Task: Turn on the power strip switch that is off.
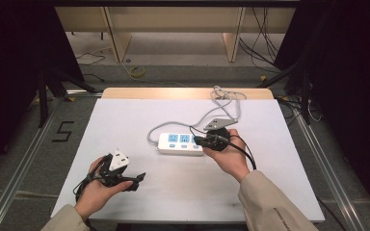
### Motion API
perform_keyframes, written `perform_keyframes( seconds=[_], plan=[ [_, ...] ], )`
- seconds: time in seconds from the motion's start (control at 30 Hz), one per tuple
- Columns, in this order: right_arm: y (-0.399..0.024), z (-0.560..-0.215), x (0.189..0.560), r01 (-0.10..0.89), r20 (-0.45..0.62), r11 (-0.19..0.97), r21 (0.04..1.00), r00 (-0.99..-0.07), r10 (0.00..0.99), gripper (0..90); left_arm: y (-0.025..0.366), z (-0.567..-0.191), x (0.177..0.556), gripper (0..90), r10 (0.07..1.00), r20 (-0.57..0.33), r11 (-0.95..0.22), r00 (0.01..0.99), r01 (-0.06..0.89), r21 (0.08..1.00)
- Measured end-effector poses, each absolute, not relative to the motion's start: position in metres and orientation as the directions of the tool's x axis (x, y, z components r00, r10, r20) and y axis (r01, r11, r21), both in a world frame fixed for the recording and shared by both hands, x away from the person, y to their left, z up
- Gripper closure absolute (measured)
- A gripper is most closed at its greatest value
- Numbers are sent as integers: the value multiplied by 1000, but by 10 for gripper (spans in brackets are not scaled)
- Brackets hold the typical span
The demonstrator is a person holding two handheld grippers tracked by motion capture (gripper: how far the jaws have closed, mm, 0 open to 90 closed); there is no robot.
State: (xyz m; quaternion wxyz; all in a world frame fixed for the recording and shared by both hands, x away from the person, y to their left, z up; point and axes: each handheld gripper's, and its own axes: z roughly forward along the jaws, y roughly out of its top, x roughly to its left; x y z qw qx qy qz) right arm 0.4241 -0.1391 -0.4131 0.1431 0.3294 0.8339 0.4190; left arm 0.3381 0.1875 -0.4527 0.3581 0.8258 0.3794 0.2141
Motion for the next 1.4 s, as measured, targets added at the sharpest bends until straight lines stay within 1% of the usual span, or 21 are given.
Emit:
perform_keyframes(
  seconds=[0.73,1.4],
  plan=[
    [-121,-411,431,421,33,450,788,-759,651,900,187,-453,338,164,779,82,-457,622,473,754],
    [-109,-412,438,433,37,469,770,-764,645,900,187,-453,338,165,779,81,-456,622,473,754]
  ],
)
